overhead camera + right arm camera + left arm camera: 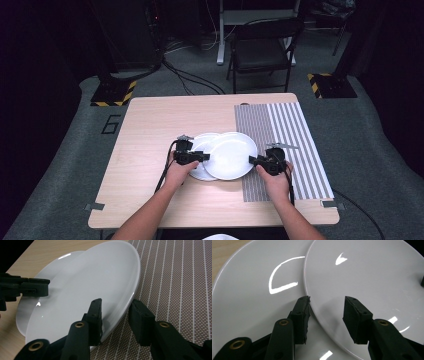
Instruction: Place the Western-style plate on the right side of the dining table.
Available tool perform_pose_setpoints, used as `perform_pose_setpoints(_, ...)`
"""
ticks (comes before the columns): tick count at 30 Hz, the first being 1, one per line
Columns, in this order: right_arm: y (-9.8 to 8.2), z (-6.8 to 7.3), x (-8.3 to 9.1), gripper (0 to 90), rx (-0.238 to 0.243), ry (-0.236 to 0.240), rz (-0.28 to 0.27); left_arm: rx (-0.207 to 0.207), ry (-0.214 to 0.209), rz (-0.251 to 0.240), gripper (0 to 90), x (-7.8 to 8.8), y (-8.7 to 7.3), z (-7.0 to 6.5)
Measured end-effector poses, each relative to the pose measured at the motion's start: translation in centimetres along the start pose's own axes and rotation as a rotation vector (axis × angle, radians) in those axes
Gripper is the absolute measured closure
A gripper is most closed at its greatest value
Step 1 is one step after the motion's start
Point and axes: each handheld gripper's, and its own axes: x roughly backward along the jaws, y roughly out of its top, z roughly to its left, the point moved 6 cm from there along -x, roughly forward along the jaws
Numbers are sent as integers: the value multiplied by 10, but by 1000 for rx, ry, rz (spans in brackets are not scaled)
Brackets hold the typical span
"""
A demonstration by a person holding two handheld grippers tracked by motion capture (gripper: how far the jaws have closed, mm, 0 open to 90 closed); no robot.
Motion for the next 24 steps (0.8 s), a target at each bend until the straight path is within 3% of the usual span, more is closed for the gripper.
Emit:
perform_pose_setpoints(13, -7, -5, -3, 643, -38, 29, 1, -16, 10, 0, 569, -1, -1, -2)
perform_pose_setpoints(24, -11, -8, -5, 637, -66, 45, -2, -2, -6, -2, 510, 0, -2, -4)
